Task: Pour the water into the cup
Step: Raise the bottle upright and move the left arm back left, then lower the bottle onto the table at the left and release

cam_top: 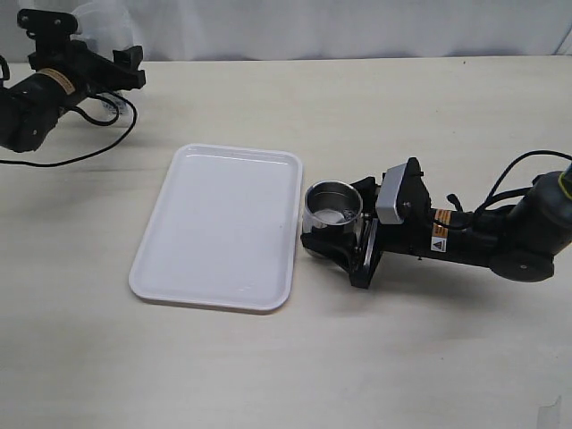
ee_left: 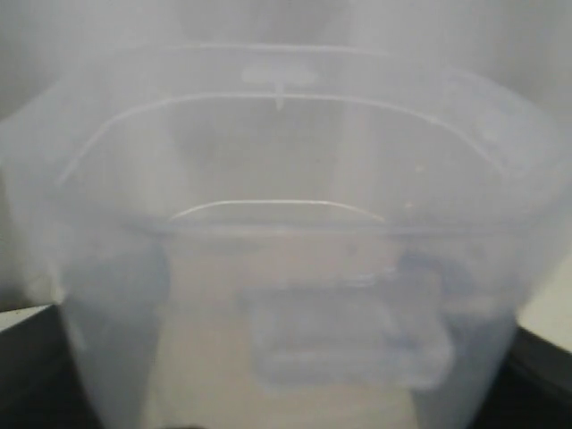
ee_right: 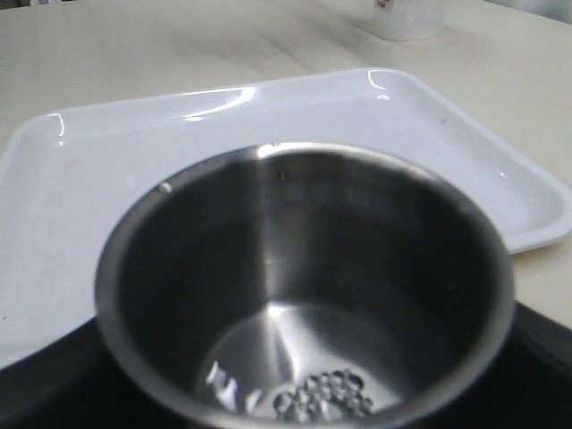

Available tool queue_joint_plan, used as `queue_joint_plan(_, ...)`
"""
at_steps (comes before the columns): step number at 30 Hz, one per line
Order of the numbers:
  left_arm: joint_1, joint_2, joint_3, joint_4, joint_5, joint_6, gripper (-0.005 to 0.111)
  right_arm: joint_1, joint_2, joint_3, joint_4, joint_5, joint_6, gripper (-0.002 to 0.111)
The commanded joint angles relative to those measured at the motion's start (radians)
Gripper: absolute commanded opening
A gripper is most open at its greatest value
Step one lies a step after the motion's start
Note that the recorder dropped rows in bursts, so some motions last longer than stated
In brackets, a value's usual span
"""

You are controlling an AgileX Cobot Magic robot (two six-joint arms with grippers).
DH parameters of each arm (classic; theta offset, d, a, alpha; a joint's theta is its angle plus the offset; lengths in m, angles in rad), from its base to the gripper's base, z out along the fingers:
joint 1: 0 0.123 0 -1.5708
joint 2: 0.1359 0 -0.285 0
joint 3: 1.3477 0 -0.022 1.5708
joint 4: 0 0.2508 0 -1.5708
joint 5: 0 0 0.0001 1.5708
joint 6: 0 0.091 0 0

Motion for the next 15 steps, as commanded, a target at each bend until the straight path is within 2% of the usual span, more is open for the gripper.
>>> queue_joint_plan(1,0.003,-0.001,-0.008,-0.001,-0.029,0.003,0.000,0.001,-0.001,-0.001,-0.003,-0.005,-0.001,0.004)
queue_joint_plan(10,0.003,-0.001,-0.008,-0.001,-0.019,0.003,0.003,0.001,-0.001,-0.001,-0.003,-0.005,-0.001,0.004)
queue_joint_plan(13,0.003,-0.001,-0.008,-0.001,0.012,0.003,0.018,0.001,-0.001,-0.001,-0.003,-0.005,-0.001,0.004)
queue_joint_plan(15,0.003,-0.001,-0.008,-0.001,0.033,0.003,0.034,0.001,-0.001,-0.001,-0.003,-0.005,-0.001,0.004)
